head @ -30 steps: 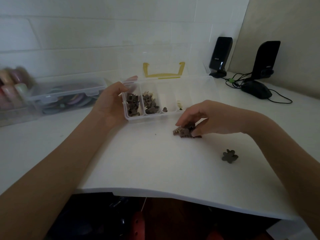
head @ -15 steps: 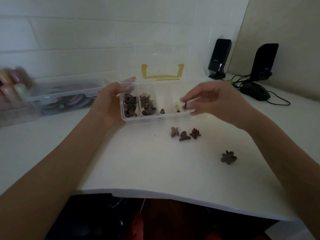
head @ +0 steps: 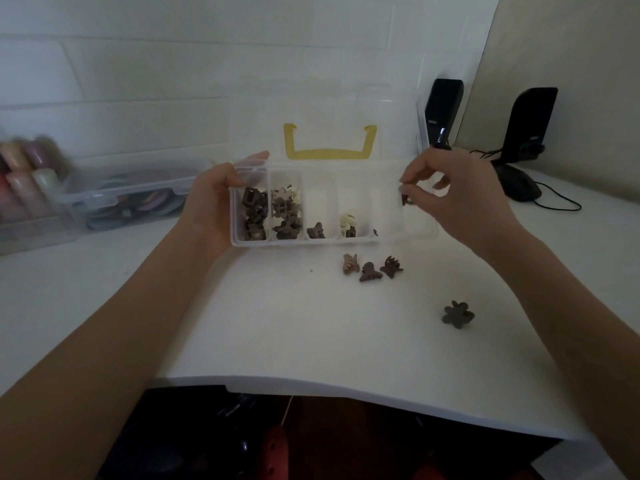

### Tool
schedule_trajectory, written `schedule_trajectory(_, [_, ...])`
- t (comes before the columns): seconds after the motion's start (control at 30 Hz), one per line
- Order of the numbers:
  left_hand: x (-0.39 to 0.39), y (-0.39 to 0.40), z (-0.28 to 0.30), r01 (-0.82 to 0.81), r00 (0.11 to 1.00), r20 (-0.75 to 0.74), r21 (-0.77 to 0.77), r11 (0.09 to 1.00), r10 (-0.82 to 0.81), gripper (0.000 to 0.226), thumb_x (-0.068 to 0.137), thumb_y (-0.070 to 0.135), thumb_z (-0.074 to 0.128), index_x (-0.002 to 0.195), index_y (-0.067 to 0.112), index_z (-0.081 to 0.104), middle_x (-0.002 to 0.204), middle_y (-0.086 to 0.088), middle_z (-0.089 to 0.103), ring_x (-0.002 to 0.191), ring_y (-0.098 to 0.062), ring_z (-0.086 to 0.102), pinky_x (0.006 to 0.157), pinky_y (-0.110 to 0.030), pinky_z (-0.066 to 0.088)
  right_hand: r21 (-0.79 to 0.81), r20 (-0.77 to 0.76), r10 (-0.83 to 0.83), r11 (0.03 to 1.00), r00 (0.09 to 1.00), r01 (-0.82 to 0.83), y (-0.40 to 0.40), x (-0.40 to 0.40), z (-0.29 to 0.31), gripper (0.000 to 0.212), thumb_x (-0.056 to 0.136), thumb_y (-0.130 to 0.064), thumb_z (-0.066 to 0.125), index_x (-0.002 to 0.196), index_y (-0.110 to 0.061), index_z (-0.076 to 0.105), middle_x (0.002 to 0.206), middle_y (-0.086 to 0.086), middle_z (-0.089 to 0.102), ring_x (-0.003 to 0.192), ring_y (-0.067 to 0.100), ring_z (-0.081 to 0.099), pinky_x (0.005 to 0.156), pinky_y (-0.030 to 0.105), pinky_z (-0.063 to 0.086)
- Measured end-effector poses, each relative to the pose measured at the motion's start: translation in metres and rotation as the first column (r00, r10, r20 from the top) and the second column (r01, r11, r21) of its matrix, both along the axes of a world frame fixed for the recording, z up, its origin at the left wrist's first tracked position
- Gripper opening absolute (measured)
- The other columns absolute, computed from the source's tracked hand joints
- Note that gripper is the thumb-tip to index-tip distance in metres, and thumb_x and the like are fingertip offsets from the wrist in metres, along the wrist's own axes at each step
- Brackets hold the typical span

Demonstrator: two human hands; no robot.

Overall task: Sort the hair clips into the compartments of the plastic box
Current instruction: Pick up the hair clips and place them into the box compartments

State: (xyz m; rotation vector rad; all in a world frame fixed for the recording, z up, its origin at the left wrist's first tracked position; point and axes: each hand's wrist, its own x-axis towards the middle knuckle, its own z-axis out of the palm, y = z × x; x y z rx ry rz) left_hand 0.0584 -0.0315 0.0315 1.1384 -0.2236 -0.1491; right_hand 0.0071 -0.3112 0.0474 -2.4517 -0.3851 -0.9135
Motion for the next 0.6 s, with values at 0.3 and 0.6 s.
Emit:
schedule_trajectory(0.3, [0.007,0.001,-0.005,-0.010,1.000,-0.018,-0.018,1.000,0.009,0.043,0.066,0.012,0.043,0.103,0.018,0.065,0.086,-0.001,0.073,0.076,-0.021,0.070,0.066,-0.032,0.056,-0.148,-0.075,0.055,0.987,0.996,-0.066,0.005,-0.005,0.001,0.002,0.086,-0.023,0.063,0.087,-0.021,0.064,0.072,-0.002,0.060,0.072,0.015,0.055,0.063,0.027,0.043])
schedule_trajectory(0.6, [0.005,0.000,-0.003,-0.011,0.999,-0.037,-0.020,1.000,0.010,0.054,0.053,0.021,0.049,0.104,0.019,0.066,0.094,-0.003,0.072,0.079,-0.022,0.071,0.065,-0.034,0.057,0.058,-0.194,0.116,0.993,0.974,-0.107,0.018,-0.017,-0.004,0.010,0.087,-0.025,0.062,0.085,-0.017,0.068,0.075,-0.001,0.068,0.071,0.010,0.058,0.058,0.008,0.038])
